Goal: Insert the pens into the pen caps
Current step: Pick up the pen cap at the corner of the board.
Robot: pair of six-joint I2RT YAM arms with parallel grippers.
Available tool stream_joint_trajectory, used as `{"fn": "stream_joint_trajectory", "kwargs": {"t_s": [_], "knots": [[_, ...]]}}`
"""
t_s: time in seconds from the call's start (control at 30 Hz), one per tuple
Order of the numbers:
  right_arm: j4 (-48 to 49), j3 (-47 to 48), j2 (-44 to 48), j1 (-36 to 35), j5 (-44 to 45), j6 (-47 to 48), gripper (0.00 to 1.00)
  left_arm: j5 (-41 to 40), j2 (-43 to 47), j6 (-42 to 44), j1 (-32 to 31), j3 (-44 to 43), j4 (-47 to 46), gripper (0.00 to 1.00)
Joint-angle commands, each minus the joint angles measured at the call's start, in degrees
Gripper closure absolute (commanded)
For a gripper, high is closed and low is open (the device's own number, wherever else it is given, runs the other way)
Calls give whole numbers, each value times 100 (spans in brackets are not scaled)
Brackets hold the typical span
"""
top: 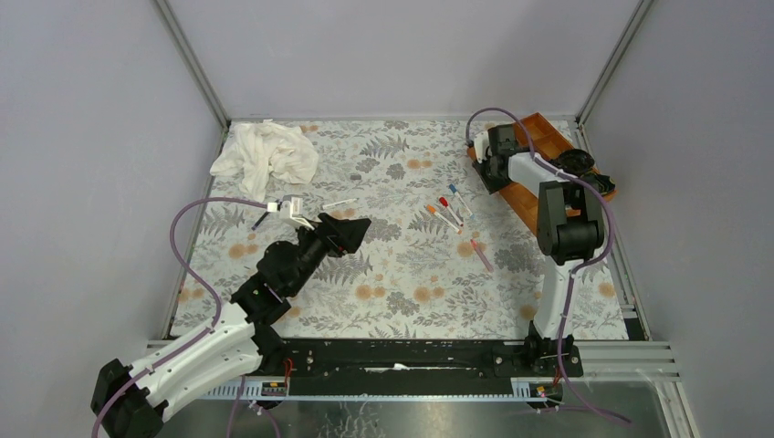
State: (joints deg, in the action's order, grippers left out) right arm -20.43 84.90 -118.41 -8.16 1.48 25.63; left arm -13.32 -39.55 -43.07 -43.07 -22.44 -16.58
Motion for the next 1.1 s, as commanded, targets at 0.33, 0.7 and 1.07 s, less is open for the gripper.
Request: {"fn": "stream_joint_trajectory", "kwargs": {"t_s": [0.33, 0.7, 1.07], "knots": [[39, 255, -366, -93, 178, -217, 67, -61, 114, 80, 1, 82, -3, 19], [169, 77, -265, -85, -22, -328, 86, 87, 120, -40, -1, 137, -148, 19], [638, -1604, 2017, -2, -1809, -522, 89, 1597, -589, -828, 0, 894, -2607, 18]]}}
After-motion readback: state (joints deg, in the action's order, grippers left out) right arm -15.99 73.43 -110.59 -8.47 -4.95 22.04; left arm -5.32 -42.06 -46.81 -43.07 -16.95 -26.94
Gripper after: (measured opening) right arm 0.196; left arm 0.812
